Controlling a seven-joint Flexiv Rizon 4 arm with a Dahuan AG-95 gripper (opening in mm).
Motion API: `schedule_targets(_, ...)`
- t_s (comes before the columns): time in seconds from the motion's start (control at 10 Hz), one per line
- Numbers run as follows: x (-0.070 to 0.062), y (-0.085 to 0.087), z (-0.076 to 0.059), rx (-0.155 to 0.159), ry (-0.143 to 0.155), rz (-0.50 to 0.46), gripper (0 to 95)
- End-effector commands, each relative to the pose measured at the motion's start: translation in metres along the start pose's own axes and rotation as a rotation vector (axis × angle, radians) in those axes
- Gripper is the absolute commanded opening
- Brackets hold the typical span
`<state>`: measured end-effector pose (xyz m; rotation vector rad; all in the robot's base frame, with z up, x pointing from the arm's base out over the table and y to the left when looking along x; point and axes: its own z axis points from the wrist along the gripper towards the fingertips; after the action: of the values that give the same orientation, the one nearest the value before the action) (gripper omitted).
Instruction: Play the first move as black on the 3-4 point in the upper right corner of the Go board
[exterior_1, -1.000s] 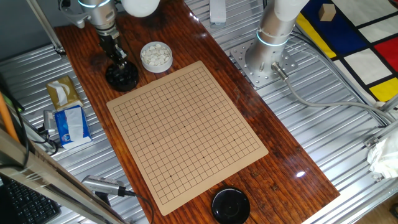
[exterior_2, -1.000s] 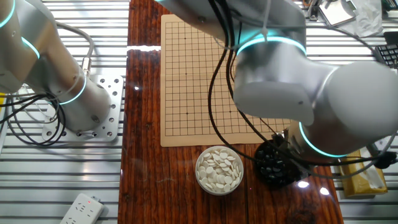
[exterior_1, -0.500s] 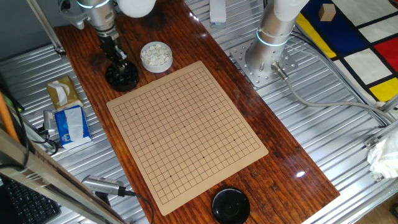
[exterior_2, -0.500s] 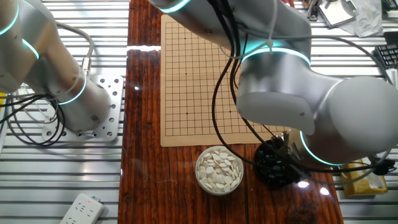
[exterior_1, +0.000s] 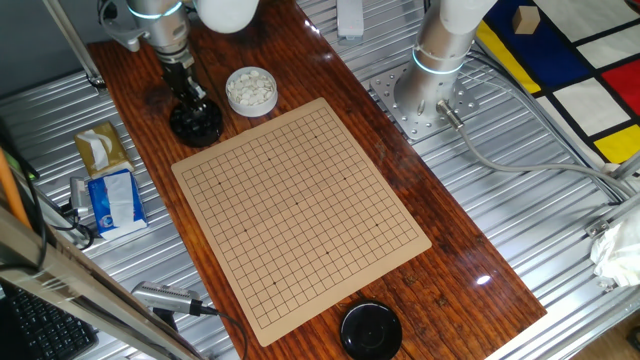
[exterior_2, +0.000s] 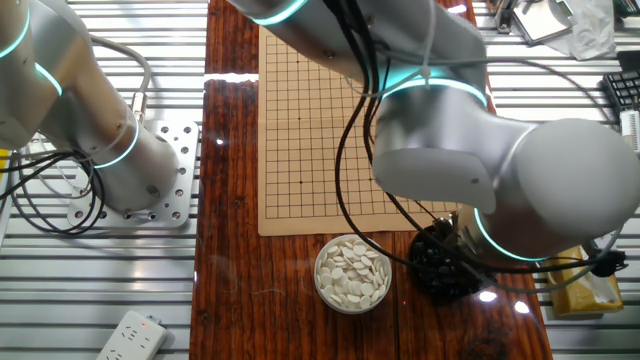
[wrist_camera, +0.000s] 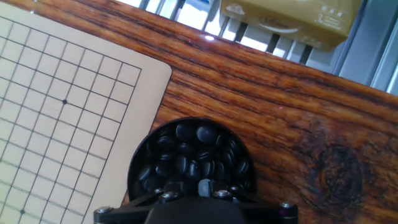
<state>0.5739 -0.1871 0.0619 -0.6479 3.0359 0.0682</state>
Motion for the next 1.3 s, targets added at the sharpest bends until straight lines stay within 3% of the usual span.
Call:
schedule_targets(0.1, 0.001, 0.001, 0.001, -0.002, 0.001, -0.005, 19.0)
schedule_targets(1.3, 0.000, 0.001, 0.016, 0.000, -0.025, -0.029, 19.0)
